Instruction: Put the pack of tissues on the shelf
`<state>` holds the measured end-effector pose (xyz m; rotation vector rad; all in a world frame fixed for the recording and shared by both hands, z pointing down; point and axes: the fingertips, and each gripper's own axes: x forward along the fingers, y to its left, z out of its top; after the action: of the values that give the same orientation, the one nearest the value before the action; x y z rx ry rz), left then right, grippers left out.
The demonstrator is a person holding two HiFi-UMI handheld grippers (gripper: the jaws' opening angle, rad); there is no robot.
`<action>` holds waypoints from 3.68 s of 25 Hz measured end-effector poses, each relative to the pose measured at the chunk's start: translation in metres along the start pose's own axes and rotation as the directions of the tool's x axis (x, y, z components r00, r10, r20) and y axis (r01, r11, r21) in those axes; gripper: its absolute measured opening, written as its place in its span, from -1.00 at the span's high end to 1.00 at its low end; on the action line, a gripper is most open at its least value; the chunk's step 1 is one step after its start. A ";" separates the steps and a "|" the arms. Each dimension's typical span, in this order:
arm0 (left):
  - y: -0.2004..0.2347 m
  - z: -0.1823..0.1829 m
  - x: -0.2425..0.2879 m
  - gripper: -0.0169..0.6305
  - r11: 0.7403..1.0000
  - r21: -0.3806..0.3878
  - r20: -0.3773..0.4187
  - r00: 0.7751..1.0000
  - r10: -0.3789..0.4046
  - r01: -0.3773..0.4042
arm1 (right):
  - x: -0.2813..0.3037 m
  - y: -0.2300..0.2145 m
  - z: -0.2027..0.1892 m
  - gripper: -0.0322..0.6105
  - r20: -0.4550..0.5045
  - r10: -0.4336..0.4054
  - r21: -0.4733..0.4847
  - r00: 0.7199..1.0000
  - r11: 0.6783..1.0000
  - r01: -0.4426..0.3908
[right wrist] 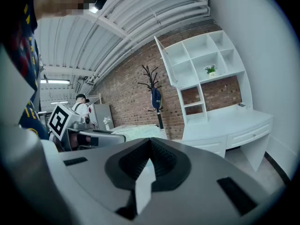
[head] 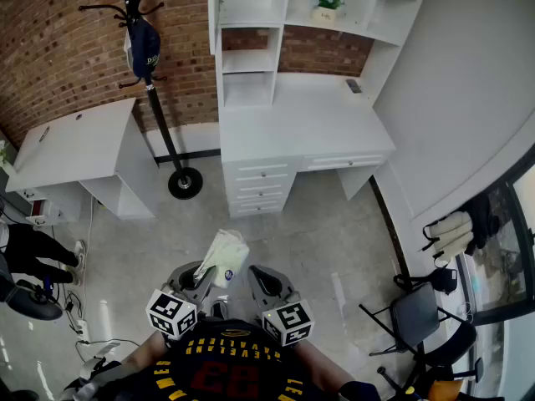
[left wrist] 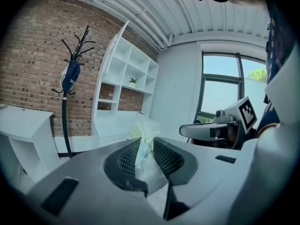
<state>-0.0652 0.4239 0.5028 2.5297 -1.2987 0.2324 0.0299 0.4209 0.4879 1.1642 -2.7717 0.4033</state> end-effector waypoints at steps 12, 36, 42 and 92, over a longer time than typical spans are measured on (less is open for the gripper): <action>0.015 -0.004 -0.005 0.76 1.000 0.001 -0.017 0.999 -0.027 0.027 | 0.010 0.009 -0.006 0.91 -0.010 -0.027 0.045 1.000 0.999 0.028; 0.093 -0.019 0.026 0.76 0.986 -0.057 -0.062 0.985 -0.163 0.160 | 0.082 -0.004 -0.032 0.91 -0.109 -0.165 0.115 0.980 0.978 0.177; 0.120 0.001 0.052 0.76 0.996 -0.042 -0.058 0.995 -0.083 0.081 | 0.122 -0.036 -0.009 0.91 -0.081 -0.083 0.103 0.993 0.990 0.091; 0.239 0.142 0.402 0.76 0.985 0.009 -0.079 0.982 -0.171 0.173 | 0.293 -0.359 0.094 0.91 -0.059 -0.213 0.178 0.975 0.959 0.220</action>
<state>-0.0244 -0.0625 0.5203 2.5998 -1.0464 0.3007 0.0811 -0.0479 0.5284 1.4660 -2.5802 0.6598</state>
